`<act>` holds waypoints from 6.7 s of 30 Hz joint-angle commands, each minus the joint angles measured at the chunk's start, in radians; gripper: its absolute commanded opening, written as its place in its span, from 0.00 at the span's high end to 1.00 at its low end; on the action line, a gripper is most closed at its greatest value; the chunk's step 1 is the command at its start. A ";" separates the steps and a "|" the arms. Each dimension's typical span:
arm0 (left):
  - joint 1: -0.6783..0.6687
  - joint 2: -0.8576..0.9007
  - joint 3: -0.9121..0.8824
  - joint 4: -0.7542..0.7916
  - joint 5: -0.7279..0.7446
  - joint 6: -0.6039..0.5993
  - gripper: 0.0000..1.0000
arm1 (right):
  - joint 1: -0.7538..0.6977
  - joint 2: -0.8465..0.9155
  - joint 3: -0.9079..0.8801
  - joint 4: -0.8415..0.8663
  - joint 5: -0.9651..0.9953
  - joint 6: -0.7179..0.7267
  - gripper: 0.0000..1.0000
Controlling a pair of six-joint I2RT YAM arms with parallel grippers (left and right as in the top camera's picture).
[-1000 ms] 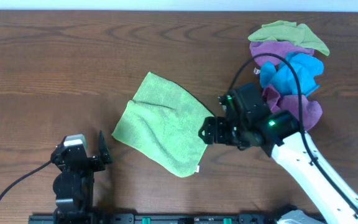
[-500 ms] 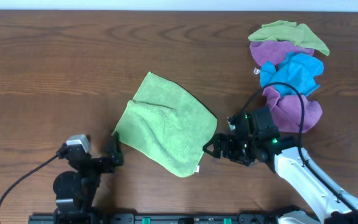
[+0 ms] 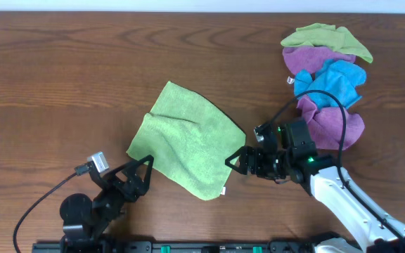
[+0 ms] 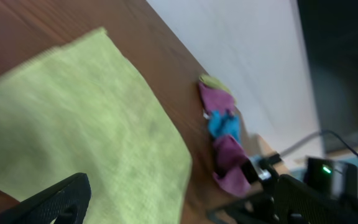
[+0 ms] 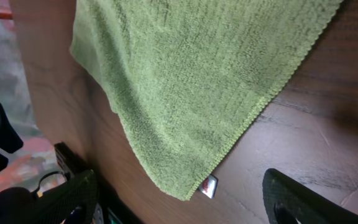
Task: Fold the cloth
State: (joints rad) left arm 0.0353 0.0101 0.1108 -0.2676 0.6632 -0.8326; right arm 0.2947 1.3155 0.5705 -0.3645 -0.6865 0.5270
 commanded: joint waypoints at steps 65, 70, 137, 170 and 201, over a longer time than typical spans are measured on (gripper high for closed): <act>-0.350 1.632 0.676 -0.233 -0.824 0.519 0.94 | -0.156 0.042 -0.010 -0.029 -0.045 -0.092 0.17; -0.350 1.653 0.676 -0.269 -0.824 0.461 0.94 | -0.118 0.105 -0.010 0.013 -0.043 -0.093 0.16; -0.350 1.652 0.562 -0.476 -0.636 0.282 0.94 | -0.062 0.504 0.148 0.510 -0.043 0.246 0.12; -0.350 1.652 0.561 -0.468 -0.612 0.282 0.94 | -0.190 0.620 0.371 1.086 -0.450 0.437 0.37; -0.350 1.650 0.930 -0.681 -0.643 0.388 0.94 | -0.013 0.620 0.955 -0.449 0.425 -0.353 0.98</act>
State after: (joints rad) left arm -0.3126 1.6550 1.0340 -0.9211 0.0719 -0.4625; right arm 0.2214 1.9293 1.5391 -0.7967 -0.3676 0.2279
